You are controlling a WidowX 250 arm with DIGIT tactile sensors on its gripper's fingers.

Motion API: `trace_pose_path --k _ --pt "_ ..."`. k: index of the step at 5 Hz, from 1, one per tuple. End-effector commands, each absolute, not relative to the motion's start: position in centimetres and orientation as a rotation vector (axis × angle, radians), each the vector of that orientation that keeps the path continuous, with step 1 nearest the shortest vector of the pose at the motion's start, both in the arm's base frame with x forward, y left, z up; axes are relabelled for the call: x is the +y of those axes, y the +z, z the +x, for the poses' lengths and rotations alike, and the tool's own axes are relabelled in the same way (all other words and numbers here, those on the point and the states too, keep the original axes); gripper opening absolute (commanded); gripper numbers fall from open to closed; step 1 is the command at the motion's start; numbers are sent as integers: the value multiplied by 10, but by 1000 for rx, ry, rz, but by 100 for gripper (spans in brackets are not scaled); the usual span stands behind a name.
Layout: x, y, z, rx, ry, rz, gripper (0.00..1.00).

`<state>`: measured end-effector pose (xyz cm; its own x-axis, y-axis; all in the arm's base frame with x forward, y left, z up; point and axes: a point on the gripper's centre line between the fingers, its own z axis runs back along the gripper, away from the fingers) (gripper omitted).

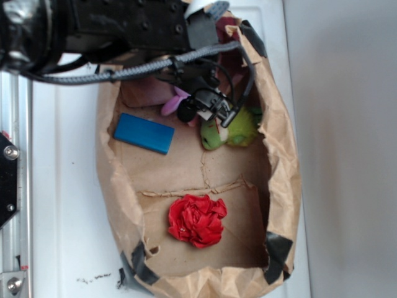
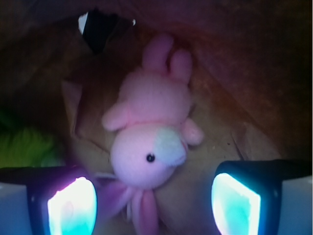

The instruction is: Grab the pink bunny.

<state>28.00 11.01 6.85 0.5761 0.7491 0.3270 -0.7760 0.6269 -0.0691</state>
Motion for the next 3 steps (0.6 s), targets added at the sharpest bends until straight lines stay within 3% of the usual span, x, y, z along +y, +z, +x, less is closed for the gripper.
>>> trace_pose_path --k 1,3 --pt "126 80 292 -360 918 70 100" --pt "129 69 308 -347 954 119 100"
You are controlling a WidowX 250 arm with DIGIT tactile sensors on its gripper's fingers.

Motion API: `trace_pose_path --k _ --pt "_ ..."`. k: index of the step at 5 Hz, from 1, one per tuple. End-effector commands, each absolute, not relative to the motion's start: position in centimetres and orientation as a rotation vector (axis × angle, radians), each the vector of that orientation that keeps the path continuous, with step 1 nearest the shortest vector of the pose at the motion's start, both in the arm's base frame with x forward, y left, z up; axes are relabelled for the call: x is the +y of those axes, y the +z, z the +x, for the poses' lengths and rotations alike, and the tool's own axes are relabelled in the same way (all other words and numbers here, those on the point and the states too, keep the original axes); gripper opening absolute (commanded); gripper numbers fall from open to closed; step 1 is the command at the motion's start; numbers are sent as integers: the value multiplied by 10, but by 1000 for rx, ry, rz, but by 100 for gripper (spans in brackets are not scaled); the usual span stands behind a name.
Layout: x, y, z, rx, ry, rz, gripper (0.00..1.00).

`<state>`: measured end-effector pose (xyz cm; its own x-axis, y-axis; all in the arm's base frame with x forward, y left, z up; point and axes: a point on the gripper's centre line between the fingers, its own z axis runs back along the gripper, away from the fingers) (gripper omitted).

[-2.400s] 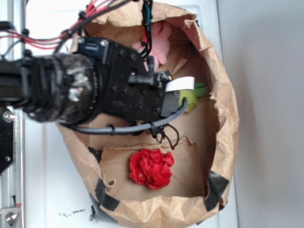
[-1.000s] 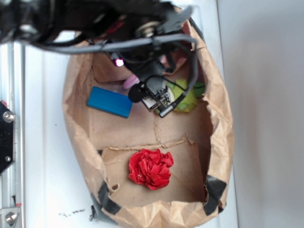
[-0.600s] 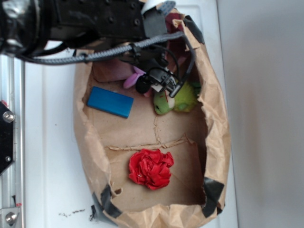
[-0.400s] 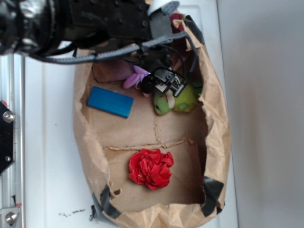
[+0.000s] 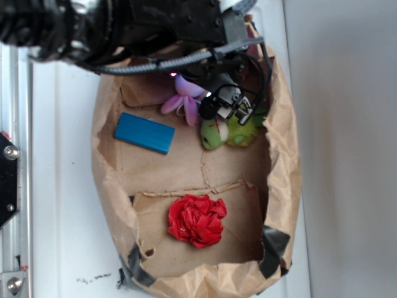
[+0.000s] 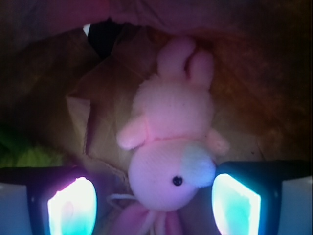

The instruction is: Grab the pink bunny.

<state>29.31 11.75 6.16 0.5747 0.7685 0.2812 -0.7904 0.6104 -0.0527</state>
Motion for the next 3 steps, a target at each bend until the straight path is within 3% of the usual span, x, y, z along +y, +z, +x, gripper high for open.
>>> trace_pose_path --k 1,3 --pt "119 54 320 -349 938 179 100" --pt "101 38 317 -361 842 269 100"
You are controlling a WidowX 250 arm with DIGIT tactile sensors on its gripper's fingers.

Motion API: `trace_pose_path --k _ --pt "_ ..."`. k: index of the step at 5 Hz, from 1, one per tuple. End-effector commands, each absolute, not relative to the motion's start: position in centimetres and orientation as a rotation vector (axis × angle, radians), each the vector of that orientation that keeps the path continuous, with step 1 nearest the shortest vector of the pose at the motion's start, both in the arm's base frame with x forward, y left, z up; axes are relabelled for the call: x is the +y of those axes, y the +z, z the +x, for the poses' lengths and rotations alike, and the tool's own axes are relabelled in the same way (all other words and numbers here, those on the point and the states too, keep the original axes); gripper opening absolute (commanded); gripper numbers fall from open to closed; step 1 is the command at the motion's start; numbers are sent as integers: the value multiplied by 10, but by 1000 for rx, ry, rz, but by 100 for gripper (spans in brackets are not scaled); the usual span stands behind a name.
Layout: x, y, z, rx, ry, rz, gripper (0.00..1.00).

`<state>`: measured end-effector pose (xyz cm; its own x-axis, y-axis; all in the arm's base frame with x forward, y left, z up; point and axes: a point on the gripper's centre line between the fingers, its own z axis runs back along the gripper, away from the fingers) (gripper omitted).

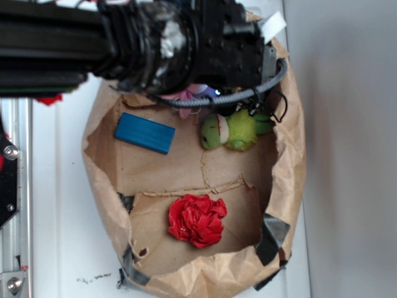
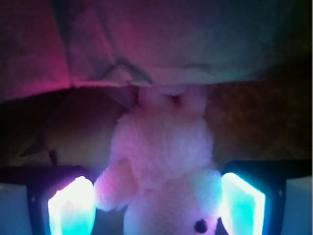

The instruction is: Grab the pink bunny.

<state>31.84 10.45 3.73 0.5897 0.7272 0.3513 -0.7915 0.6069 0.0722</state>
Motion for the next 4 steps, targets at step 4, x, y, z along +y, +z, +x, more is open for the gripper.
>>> trace_pose_path --k 4 --pt "101 58 302 -359 764 180 0"
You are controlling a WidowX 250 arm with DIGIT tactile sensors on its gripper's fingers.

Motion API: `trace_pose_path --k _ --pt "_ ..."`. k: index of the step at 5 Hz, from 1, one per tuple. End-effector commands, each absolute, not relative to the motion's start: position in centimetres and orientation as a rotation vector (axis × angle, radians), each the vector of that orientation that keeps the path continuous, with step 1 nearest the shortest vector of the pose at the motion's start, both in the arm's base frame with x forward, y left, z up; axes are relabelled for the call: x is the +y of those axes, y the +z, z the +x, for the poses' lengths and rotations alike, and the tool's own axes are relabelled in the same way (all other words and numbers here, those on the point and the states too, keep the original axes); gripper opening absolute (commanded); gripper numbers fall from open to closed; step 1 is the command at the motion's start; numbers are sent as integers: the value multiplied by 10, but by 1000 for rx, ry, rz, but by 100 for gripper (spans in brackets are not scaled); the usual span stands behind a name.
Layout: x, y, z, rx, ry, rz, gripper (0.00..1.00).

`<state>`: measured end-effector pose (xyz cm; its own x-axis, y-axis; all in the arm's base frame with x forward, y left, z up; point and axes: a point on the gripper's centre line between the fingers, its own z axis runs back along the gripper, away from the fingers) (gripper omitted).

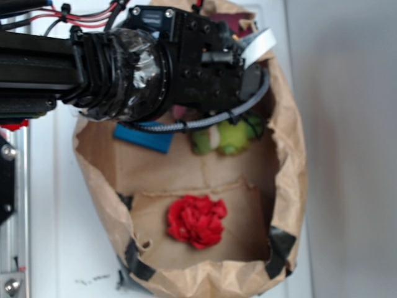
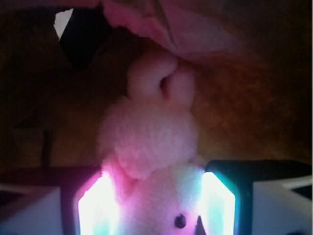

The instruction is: Grab the pink bunny.

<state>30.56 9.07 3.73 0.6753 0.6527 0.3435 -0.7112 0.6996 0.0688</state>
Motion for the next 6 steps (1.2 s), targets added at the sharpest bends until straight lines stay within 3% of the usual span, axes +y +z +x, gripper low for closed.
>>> trace_pose_path --k 1,3,4,5,6 --pt "99 74 293 -330 704 148 0" --pt "66 123 277 -272 565 38 0" --pt "44 134 269 -286 471 37 0" --pt "36 144 270 -240 348 -4 0" --pt "46 143 279 -213 423 17 73"
